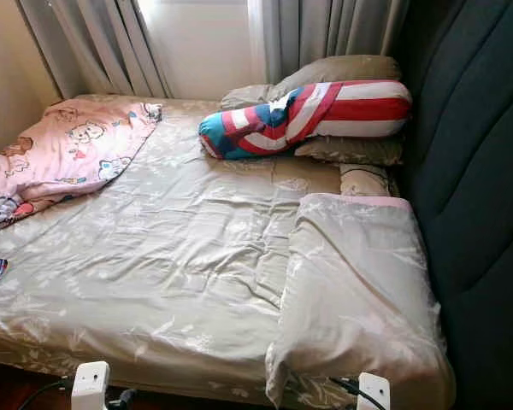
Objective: Clean up the room
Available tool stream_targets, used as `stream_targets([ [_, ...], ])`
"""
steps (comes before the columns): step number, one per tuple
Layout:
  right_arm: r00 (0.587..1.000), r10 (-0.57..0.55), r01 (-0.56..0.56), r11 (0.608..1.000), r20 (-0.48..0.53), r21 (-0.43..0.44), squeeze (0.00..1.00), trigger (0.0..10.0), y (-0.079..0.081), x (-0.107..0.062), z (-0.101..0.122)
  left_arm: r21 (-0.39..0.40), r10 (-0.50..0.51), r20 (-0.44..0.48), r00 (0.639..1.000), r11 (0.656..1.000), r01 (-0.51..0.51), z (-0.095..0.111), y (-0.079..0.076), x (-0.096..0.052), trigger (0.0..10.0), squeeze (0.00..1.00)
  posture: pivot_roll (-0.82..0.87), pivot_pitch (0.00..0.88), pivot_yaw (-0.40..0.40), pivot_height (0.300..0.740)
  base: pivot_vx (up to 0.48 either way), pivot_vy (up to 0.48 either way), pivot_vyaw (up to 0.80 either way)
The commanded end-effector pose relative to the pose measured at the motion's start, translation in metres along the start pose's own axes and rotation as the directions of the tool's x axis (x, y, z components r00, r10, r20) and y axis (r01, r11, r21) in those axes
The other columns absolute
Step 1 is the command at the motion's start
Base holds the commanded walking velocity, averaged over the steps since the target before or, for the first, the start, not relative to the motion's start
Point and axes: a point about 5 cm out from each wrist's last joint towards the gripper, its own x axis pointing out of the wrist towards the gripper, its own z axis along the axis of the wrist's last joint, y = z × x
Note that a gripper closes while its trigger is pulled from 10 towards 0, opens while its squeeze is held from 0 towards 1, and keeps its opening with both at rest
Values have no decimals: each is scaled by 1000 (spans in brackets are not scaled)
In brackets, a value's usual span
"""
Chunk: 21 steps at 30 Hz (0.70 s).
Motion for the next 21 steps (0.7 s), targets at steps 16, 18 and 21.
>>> stream_targets([
  [16, 999, -22, 21, 1000, 32, 22, 1000, 10000, -3, 0, 6, 26, 5, -55, 998, 1000, -4, -10, -2, -1, 10000, 0, -16, 97, 27, 740, 0, 0, 0],
  [18, 999, -12, 11, 999, 32, 35, 1000, 10000, -2, 0, 6, 25, 7, -58, 998, 1000, -5, -10, -2, -1, 10000, 0, -16, 98, 29, 740, 0, 0, 0],
  [21, 1000, 0, -1, 1000, 27, 20, 1000, 10000, -1, 0, 5, 27, 8, -67, 998, 1000, -6, -12, -2, -2, 10000, 0, -16, 101, 30, 740, 0, 0, 0],
])
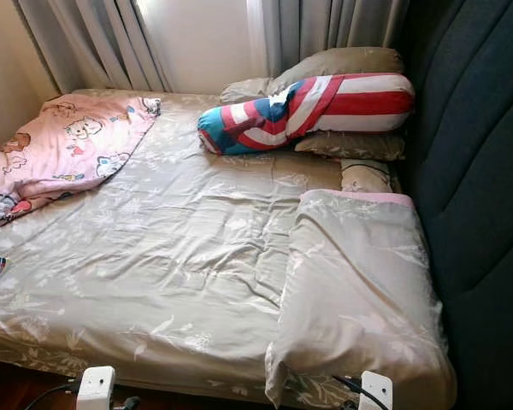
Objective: Clean up the room
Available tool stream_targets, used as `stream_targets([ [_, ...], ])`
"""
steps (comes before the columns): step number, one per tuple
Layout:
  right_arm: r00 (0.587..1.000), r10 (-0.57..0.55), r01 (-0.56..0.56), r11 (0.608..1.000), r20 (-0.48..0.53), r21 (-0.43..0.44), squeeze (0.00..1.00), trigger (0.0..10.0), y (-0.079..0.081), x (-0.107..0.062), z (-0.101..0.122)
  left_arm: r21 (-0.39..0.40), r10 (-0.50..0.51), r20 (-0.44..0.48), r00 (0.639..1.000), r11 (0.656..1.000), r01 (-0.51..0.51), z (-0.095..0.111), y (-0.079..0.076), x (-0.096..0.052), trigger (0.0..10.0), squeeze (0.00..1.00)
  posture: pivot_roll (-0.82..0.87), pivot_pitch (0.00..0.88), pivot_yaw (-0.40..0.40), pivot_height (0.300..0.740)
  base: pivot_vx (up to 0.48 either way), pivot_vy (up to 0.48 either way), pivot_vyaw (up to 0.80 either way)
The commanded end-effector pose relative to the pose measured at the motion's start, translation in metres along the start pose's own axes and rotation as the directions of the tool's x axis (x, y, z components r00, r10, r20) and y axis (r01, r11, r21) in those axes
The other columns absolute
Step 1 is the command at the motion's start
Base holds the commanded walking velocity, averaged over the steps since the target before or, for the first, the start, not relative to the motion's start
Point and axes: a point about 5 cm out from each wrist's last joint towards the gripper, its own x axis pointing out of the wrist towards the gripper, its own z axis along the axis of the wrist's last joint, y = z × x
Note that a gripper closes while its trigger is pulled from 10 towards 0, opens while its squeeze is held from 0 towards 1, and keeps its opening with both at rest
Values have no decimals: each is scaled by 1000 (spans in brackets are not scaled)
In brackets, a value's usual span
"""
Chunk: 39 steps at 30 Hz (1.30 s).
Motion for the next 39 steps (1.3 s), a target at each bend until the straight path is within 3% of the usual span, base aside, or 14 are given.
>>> stream_targets([
  [1, 1000, 12, -12, 1000, -2, 2, 580, 10000, 3, 0, 0, -4, 14, -37, 999, 1000, -14, -8, 2, -2, 10000, 0, -16, 101, 30, 740, 0, 0, 0],
  [2, 1000, 16, -16, 1000, -9, 5, 0, 10000, 4, 0, -1, -4, 13, -39, 999, 1000, -13, -9, 2, -2, 10000, 0, -16, 101, 31, 740, 0, 0, 0],
  [16, 999, 26, -26, 1000, -41, -7, 0, 10000, 5, -1, -10, -7, 9, -44, 999, 1000, -9, -11, 3, -3, 10000, 0, -7, 81, 36, 740, 0, 0, 0],
  [39, 998, 57, -58, 998, -27, -17, 0, 10000, 19, 0, -4, -13, 10, -48, 999, 1000, -10, -12, 4, -3, 10000, 0, 7, 92, 41, 740, 0, 345, 0],
])
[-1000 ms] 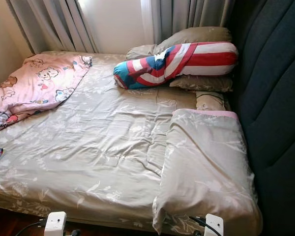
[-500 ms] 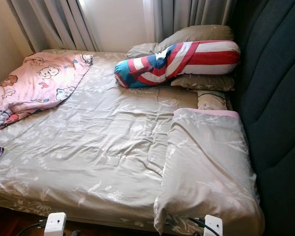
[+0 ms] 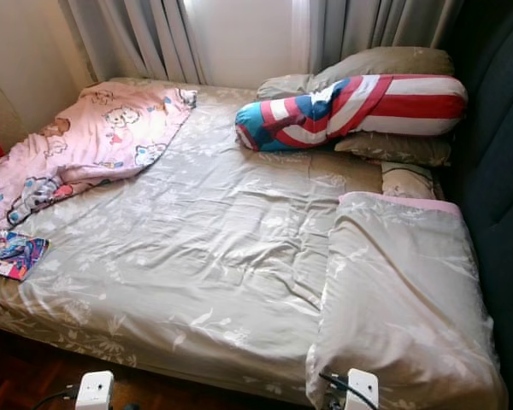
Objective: Clean up the room
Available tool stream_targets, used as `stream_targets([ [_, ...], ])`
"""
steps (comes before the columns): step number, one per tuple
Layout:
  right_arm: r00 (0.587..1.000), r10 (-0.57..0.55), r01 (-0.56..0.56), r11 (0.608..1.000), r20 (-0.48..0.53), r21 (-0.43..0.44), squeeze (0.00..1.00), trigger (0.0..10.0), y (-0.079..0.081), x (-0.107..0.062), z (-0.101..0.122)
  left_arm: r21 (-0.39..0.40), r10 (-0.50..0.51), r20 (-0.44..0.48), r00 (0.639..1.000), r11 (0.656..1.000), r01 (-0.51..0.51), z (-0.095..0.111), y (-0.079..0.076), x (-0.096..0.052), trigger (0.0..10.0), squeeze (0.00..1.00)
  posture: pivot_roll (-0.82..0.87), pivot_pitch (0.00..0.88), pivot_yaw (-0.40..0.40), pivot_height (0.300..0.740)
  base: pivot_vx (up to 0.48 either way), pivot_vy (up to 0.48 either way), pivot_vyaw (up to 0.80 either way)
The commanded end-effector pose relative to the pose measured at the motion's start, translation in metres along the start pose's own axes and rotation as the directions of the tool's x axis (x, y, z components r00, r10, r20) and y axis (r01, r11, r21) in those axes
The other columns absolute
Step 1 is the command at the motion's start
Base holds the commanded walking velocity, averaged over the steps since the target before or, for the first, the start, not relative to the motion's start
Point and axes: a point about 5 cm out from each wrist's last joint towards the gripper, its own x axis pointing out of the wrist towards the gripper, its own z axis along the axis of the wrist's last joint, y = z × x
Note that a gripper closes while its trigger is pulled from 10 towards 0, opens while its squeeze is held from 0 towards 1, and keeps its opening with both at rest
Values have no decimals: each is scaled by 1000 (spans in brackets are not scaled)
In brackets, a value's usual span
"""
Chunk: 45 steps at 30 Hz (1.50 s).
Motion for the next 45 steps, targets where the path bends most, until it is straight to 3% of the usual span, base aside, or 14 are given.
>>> stream_targets([
  [1, 1000, 2, -2, 1000, -6, -4, 0, 10000, 1, 0, -1, 10, 7, -28, 1000, 1000, -7, -5, 3, -1, 10000, 0, 7, 91, 41, 740, 0, 356, 0],
  [45, 1000, 17, -17, 1000, -12, 2, 0, 10000, 5, 0, -3, 5, 12, -27, 1000, 1000, -12, -4, 5, -1, 10000, 0, 17, 83, 42, 740, 0, 397, 0],
])
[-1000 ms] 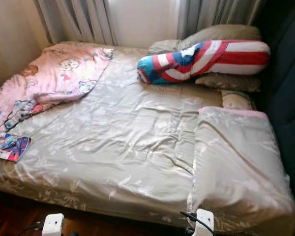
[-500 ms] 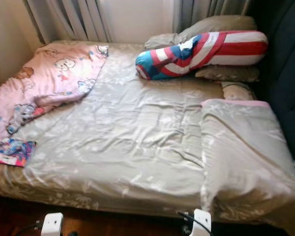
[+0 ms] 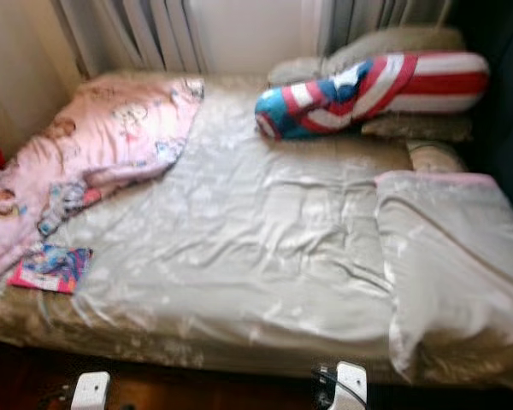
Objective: Clean up the room
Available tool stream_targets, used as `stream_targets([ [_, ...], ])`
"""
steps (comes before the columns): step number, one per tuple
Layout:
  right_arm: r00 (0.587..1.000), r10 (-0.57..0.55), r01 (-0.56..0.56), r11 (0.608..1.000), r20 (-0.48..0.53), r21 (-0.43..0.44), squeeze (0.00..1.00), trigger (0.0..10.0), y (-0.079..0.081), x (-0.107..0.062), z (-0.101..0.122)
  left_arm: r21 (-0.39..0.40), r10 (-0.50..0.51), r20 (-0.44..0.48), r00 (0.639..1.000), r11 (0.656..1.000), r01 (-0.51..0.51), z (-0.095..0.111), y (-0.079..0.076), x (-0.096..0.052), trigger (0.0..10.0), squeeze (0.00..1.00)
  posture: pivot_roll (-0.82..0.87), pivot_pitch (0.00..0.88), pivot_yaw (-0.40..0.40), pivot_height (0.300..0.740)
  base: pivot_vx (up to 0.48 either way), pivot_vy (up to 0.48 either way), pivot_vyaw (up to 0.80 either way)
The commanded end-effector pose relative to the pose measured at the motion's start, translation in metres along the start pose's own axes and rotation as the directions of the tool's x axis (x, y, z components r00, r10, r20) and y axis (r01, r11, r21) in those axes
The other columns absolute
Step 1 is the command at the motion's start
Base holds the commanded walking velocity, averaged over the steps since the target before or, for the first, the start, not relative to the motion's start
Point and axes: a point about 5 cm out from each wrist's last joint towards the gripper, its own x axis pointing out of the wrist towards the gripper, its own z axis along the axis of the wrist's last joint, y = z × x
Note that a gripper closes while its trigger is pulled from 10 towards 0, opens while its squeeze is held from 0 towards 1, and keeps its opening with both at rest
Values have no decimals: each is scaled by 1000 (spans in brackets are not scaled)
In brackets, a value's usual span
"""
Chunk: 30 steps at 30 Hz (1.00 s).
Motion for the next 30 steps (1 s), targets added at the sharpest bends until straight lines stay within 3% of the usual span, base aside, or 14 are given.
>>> stream_targets([
  [1, 1000, -11, 11, 1000, -22, 0, 0, 10000, -4, -1, -6, -13, 1, -31, 1000, 1000, -1, -7, 0, -1, 10000, 0, 18, 84, 42, 740, 0, 416, 0],
  [13, 1000, -4, 4, 1000, -17, -2, 0, 10000, -1, 0, -1, -17, 4, -25, 1000, 1000, -5, -2, -1, 0, 10000, 0, 23, 66, 40, 740, 0, 419, 0],
  [19, 999, 51, -50, 993, 9, -107, 0, 10000, 6, 2, 12, -18, 10, -10, 1000, 1000, -10, 6, 0, 2, 10000, 0, 9, 17, 38, 740, 0, 417, 0],
  [28, 1000, 10, -9, 998, 17, -67, 0, 10000, -7, 2, 14, -37, 21, -12, 1000, 999, -22, 6, 1, 2, 10000, 0, 8, 0, 20, 740, 0, 416, 0],
  [30, 1000, -9, 10, 998, 12, -55, 0, 10000, -17, 0, 11, -45, 32, -20, 999, 998, -33, 3, 5, 1, 10000, 0, -4, 0, 14, 740, 0, 416, 0],
])
